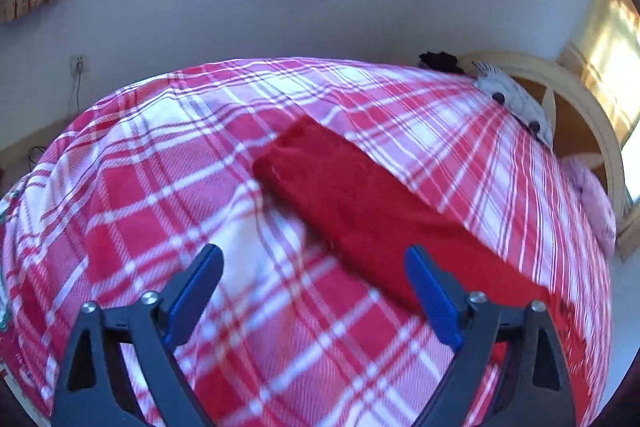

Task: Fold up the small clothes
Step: 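Grasp the other sleeve cuff with the left gripper and lift it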

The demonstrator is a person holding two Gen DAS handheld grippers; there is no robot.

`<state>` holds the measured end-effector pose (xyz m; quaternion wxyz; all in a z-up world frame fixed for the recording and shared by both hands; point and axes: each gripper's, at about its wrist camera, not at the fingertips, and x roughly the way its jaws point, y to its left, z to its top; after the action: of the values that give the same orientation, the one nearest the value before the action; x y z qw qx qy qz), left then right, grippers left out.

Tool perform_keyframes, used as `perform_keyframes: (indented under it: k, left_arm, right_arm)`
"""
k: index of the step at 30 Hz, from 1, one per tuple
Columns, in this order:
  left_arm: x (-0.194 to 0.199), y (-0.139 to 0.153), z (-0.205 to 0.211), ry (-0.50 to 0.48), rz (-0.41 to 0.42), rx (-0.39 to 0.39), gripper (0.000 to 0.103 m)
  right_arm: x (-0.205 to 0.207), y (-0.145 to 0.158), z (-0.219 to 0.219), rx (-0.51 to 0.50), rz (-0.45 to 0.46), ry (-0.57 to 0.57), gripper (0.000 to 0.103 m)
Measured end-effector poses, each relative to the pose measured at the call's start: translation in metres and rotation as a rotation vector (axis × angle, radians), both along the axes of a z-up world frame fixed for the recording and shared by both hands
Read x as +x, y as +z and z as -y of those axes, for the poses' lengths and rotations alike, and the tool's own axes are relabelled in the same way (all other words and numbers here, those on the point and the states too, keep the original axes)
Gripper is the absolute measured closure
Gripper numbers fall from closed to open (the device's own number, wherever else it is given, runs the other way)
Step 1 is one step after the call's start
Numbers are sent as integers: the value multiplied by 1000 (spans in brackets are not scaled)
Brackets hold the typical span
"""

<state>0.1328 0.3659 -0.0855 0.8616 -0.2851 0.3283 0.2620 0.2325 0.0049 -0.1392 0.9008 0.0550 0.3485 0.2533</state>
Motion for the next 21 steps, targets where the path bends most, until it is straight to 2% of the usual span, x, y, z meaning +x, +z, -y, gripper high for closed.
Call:
perform_keyframes:
  k: [2, 5, 6, 8, 10, 11, 12, 13, 14, 15, 18, 21]
  left_arm:
    - [14, -9, -10, 7, -9, -24, 14]
    - [34, -26, -20, -2, -33, -104, 26]
    - [41, -31, -22, -12, -31, -117, 26]
    - [48, -29, -20, -10, -26, -79, 27]
    - [54, -28, -22, -18, -15, -83, 33]
    - [55, -28, -22, -23, -4, -87, 41]
    - [56, -29, -23, -29, 4, -93, 56]
    - [58, -31, -26, -22, -6, -88, 64]
    - [60, -32, -28, -6, -16, -76, 83]
    - [61, -33, -30, 9, -20, -70, 92]
    - [63, -30, -35, 16, -9, -86, 95]
    - [65, -16, -24, 2, -16, -29, 96]
  right_arm:
    - [-1, -1, -1, -10, 1, 0, 38]
    - [0, -3, -3, -15, -5, 0, 38]
    - [1, -4, -3, -17, -15, 0, 38]
    - [4, -7, -3, -20, -34, -3, 38]
    - [4, -8, -3, -20, -40, -5, 38]
    - [4, -8, -2, -19, -39, -5, 38]
    - [4, -8, -2, -20, -38, -6, 38]
    - [4, -8, -3, -20, -38, -6, 38]
    - [4, -8, -2, -20, -39, -7, 38]
    - [4, -8, -3, -21, -38, -9, 38]
    - [2, -6, -1, -19, -30, -20, 38]
    - [-5, 4, 10, 34, 20, -52, 38]
